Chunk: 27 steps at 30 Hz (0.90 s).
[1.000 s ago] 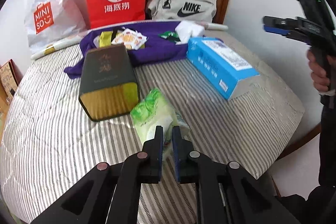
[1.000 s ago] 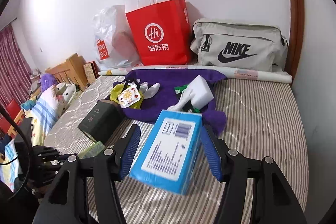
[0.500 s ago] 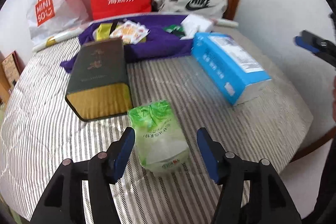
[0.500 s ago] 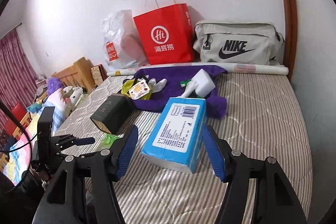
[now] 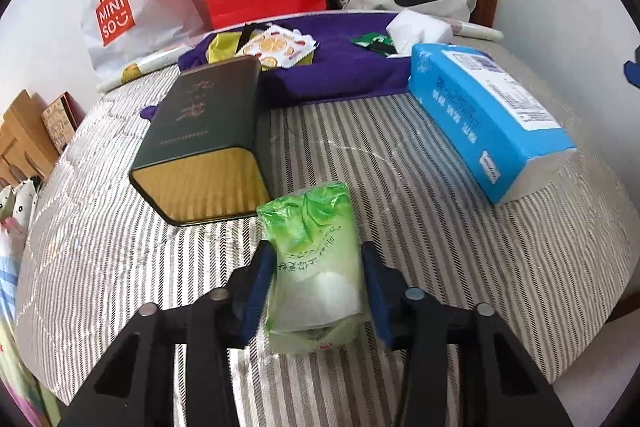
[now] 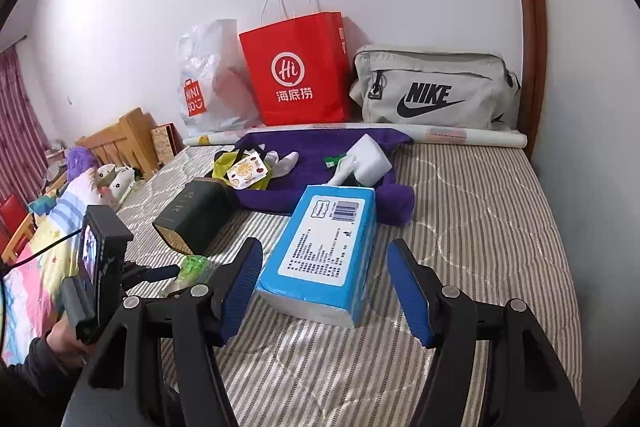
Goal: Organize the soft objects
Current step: 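Grasp the green tissue pack with the left gripper and lift it, then carry the green tissue pack over the purple towel with the left gripper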
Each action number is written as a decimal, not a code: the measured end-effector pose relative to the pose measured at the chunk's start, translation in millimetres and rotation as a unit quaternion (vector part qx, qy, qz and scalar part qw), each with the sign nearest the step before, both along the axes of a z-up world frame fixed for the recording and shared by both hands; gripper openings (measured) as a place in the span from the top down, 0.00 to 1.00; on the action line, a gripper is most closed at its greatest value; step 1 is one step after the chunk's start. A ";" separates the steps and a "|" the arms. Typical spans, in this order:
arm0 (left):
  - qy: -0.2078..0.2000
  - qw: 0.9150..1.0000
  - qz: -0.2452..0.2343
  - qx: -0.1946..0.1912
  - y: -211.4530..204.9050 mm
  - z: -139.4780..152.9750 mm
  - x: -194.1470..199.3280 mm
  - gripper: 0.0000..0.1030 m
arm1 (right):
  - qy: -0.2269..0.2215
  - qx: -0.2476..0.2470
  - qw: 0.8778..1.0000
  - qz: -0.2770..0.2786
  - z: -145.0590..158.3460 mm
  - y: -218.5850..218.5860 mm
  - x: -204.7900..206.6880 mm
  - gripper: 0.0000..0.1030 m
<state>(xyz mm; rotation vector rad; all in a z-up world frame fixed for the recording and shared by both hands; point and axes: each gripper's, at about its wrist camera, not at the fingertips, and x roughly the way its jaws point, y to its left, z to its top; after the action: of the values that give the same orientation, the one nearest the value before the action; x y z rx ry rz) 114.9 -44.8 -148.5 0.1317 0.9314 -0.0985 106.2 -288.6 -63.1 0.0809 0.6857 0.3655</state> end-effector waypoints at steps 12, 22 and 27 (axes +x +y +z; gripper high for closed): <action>-0.034 0.998 -0.006 -0.046 15.8 49.7 -13.5 0.67 | -0.003 0.000 1.000 0.028 9.6 27.4 -6.3 0.37; -0.053 0.996 0.008 -0.067 30.1 79.1 -8.4 0.67 | -0.007 -0.018 0.999 0.027 19.2 46.1 -2.1 0.37; -0.060 0.996 0.012 -0.070 36.9 90.0 4.4 0.67 | -0.003 -0.014 1.000 0.027 19.9 50.6 5.2 0.37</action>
<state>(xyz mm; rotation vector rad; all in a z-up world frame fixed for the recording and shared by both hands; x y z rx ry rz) 119.3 -8.0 -58.5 -0.0040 0.8031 -0.1314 111.4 -237.9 -43.2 0.0343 0.6877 0.4065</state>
